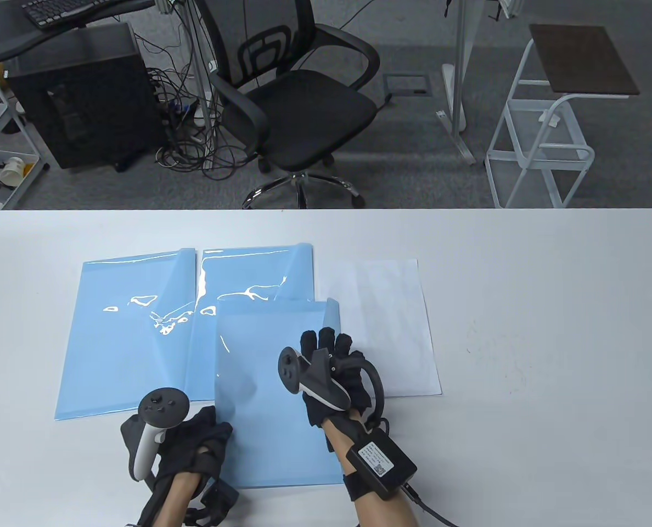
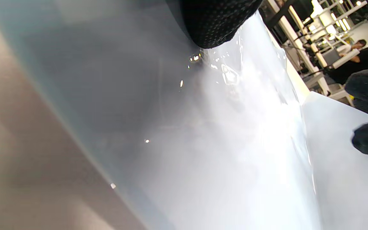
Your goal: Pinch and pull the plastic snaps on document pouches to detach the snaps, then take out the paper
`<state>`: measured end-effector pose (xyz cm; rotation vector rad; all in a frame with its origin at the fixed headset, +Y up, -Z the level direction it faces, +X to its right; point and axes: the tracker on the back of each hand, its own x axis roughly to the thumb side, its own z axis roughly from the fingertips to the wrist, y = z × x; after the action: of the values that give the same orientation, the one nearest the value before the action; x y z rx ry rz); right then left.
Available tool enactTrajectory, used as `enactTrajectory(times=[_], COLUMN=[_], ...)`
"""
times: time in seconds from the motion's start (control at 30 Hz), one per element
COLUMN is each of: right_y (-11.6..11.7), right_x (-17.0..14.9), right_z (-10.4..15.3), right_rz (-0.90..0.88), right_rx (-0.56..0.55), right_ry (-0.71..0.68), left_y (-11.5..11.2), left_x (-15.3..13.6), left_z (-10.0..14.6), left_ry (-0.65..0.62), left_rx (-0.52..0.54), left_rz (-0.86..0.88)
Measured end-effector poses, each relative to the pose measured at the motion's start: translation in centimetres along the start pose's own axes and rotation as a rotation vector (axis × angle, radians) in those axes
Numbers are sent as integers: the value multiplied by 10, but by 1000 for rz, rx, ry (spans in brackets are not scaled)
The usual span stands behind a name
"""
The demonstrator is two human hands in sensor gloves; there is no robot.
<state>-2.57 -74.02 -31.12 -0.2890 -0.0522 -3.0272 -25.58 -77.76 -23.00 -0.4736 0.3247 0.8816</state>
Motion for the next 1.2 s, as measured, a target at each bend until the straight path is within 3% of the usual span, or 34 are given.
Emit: enactTrajectory(times=[0.23, 0.43, 0.73, 0.93, 1.2], right_y=[-1, 11, 18, 22, 38], right_x=[-6, -17, -62, -77, -76], right_z=[24, 36, 40, 42, 39], right_rz=[221, 223, -268, -527, -524], right_rx=[-23, 35, 83, 199, 167], right_ry=[-186, -285, -43, 109, 134], left_y=[0, 0, 1, 1, 3], left_x=[0, -1, -2, -2, -11], left_z=[0, 0, 0, 1, -1], left_ry=[3, 5, 6, 8, 10], left_rx=[-5, -1, -1, -12, -90], left_rz=[12, 13, 21, 36, 201])
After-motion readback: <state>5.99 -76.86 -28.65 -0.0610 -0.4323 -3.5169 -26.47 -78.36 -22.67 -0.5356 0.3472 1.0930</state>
